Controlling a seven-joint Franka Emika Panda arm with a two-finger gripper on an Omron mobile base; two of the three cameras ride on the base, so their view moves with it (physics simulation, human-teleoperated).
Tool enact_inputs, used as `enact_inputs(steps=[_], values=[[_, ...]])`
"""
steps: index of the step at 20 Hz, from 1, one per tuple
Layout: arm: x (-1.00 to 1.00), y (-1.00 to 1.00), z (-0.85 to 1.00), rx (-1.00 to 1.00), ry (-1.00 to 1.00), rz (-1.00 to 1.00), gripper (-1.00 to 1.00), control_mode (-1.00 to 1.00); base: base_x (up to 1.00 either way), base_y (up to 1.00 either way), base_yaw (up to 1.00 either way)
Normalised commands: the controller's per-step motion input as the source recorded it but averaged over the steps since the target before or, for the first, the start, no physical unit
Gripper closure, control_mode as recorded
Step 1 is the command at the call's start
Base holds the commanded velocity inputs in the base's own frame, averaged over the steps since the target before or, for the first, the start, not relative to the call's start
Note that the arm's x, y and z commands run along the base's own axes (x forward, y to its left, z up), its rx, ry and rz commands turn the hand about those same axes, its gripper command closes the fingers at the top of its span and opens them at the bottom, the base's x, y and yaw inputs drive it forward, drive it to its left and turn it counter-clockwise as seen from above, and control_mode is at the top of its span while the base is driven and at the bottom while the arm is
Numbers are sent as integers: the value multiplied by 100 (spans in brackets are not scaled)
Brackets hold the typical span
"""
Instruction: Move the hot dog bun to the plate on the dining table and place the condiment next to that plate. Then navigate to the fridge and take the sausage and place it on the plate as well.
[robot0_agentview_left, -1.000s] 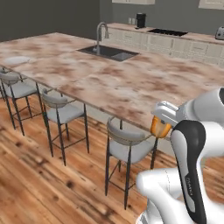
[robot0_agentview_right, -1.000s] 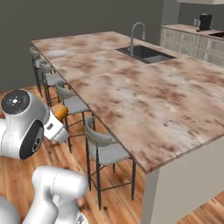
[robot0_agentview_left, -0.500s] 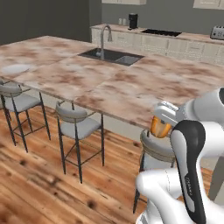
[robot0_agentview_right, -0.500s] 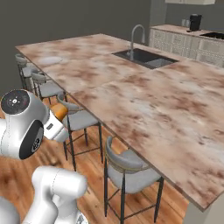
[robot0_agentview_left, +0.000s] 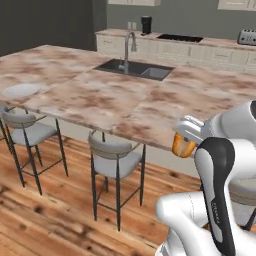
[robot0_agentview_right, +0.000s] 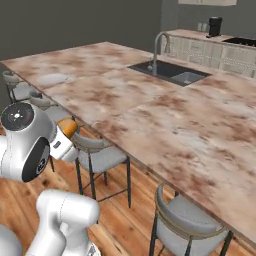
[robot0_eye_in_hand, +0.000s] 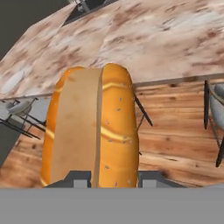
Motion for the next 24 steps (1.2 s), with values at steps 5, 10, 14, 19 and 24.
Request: enact_inputs(steps=[5, 10, 14, 19, 24], values=[[0, 0, 0, 0, 0, 0, 100, 100, 46, 100, -21], [0, 0, 0, 0, 0, 0, 100, 100, 44, 100, -21], [0, 0, 0, 0, 0, 0, 100, 100, 42, 100, -22], [0, 0, 0, 0, 0, 0, 100, 100, 35, 100, -22], [0, 0, 0, 0, 0, 0, 100, 100, 36, 100, -23]])
